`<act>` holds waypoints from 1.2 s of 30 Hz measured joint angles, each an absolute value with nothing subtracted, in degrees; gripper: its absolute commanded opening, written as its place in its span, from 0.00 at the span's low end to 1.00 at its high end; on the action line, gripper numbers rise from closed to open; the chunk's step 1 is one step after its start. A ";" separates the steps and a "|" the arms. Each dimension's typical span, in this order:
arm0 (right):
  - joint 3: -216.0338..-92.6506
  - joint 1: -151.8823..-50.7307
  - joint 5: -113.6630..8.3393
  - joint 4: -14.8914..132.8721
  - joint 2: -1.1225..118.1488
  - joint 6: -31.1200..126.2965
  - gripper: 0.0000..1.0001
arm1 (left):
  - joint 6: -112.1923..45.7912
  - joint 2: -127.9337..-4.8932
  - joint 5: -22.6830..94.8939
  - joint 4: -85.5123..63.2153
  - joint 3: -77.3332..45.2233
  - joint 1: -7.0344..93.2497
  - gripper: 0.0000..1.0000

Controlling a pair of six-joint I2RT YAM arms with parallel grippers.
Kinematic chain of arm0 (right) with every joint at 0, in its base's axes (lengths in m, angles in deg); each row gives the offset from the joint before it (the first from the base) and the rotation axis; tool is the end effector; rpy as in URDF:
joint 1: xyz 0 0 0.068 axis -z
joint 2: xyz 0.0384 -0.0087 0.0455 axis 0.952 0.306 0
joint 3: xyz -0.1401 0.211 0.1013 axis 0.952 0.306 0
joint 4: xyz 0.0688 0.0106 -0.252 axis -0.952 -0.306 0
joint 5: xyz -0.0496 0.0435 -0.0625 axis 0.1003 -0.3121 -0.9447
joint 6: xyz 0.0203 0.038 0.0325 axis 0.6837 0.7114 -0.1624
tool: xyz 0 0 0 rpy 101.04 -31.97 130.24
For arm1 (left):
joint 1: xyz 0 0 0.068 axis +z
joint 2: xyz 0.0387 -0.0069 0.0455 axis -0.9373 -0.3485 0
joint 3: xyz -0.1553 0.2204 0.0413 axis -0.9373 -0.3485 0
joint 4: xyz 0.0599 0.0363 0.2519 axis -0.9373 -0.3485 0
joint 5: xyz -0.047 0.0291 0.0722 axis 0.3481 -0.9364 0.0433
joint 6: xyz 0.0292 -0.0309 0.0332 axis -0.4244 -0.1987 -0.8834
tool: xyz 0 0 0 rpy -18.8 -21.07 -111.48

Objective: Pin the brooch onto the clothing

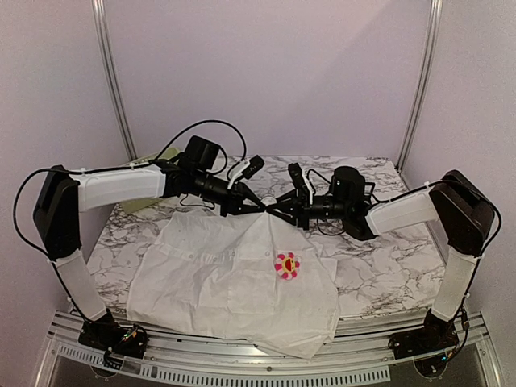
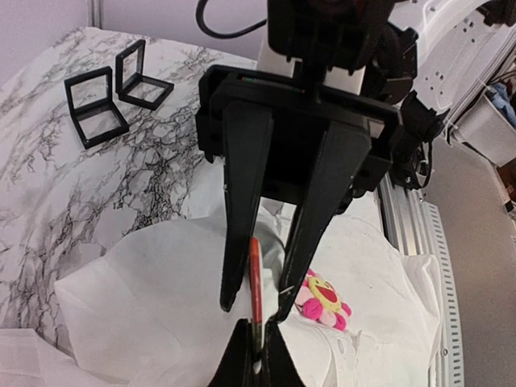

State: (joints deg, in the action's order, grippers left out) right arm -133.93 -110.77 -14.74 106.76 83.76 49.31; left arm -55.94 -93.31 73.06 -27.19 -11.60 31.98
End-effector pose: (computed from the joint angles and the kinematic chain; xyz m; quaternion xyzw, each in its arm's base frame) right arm 0.2917 0.2652 0.2070 -0.4299 0.5824 0.5109 0.4636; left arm 0.3009 -0.2638 0.2561 0.4939 0.6932 -0.4286 0.3029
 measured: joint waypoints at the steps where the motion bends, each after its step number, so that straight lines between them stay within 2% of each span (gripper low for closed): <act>1: -133.95 -110.72 -14.68 106.76 83.76 49.59 0.14 | -56.20 -93.13 72.81 -27.16 -11.78 31.94 0.00; 23: -137.58 -110.53 -11.68 100.91 84.54 50.80 0.04 | -66.60 -89.37 64.42 -27.73 -14.16 29.90 0.00; 36: -136.57 -110.40 -11.51 103.11 84.54 52.28 0.07 | -65.51 -89.05 64.71 -26.38 -15.12 29.79 0.00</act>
